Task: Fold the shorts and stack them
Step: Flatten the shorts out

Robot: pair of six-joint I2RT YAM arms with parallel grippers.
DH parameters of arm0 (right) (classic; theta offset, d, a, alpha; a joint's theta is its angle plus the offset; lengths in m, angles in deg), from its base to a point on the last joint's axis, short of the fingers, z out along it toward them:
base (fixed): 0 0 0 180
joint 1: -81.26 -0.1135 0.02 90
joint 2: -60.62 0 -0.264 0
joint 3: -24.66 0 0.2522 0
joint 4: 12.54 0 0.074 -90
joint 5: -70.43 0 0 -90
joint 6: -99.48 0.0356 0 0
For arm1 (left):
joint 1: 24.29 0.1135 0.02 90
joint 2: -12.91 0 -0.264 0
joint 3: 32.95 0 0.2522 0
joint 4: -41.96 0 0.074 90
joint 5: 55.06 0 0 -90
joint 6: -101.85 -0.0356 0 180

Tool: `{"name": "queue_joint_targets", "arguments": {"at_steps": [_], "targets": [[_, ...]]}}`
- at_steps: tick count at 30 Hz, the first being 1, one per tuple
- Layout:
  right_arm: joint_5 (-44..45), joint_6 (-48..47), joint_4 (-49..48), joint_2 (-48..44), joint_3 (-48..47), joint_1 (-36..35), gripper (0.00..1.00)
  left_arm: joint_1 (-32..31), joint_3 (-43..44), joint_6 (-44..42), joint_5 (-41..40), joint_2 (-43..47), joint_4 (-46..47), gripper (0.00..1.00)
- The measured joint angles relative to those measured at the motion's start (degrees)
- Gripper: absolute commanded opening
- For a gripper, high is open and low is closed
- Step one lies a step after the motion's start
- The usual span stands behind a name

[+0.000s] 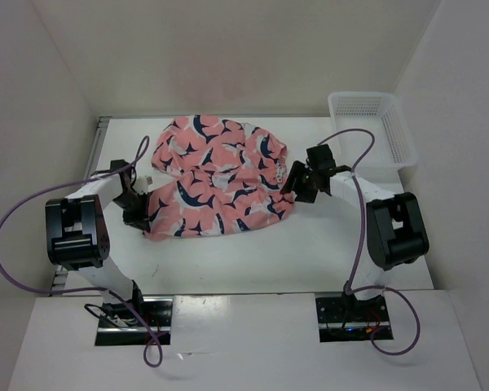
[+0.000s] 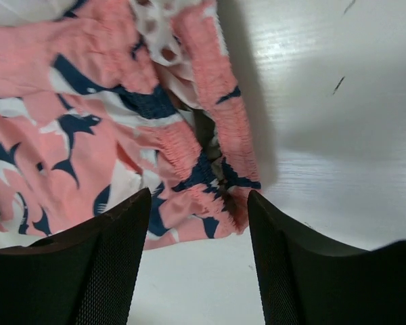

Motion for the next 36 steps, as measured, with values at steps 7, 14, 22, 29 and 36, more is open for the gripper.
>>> {"name": "queue_joint_targets", "arguments": {"at_steps": [7, 14, 22, 29, 36], "targets": [[0.2, 3.04, -1.81, 7.39, 0.85, -2.54, 0.47, 0.0, -0.15, 0.0, 0.02, 0.0, 0.09, 0.08], [0.79, 4.42, -0.98, 7.76, 1.64, -2.54, 0.0, 0.0, -1.05, 0.0, 0.0, 0.07, -0.83, 0.09], [6.47, 0.39, 10.23, -6.01, 5.84, 0.31, 0.41, 0.63, 0.52, -0.2, 2.43, 3.08, -10.01, 0.89], [6.14, -3.43, 12.31, -4.33, 2.34, 1.46, 0.54, 0.94, 21.51, 0.02, 10.71, -4.15, -0.85, 0.97], [4.61, -2.6, 12.7, -1.07, 4.2, 1.46, 0.65, -2.25, 28.68, 0.04, 7.06, -18.86, 10.03, 0.97]]}}
